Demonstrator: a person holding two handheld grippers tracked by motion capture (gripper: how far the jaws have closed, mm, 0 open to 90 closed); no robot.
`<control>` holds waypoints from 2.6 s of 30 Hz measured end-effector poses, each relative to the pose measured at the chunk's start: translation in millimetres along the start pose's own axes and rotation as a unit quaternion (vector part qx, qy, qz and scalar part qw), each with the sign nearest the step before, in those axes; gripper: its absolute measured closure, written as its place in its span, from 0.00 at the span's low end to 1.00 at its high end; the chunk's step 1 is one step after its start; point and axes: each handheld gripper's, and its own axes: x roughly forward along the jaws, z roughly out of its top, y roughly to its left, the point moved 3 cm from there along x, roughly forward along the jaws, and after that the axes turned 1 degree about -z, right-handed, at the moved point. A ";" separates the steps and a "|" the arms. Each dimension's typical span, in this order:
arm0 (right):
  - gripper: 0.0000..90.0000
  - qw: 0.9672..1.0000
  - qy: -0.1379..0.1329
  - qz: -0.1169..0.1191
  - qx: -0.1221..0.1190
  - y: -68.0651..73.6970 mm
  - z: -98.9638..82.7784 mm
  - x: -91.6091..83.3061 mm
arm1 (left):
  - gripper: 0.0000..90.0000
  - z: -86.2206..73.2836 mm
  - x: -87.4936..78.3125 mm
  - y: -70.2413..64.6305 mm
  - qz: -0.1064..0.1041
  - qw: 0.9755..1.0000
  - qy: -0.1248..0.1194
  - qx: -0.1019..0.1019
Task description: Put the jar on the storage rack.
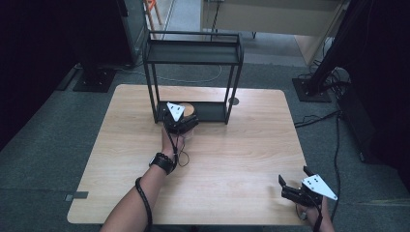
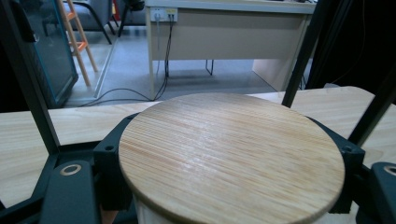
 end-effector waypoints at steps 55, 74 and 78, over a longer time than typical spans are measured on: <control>0.03 1.000 -0.001 -0.001 0.001 -0.1 0.2 0.3 | 0.03 19.8 60.8 15.5 0.002 1.000 0.006 -0.009; 0.03 1.000 0.000 -0.002 0.000 0.1 0.3 0.7 | 0.03 -8.0 43.2 19.6 -0.002 1.000 0.024 0.005; 0.03 1.000 0.001 -0.003 -0.001 0.3 0.3 0.7 | 0.03 -14.6 36.3 18.7 -0.010 1.000 0.025 0.007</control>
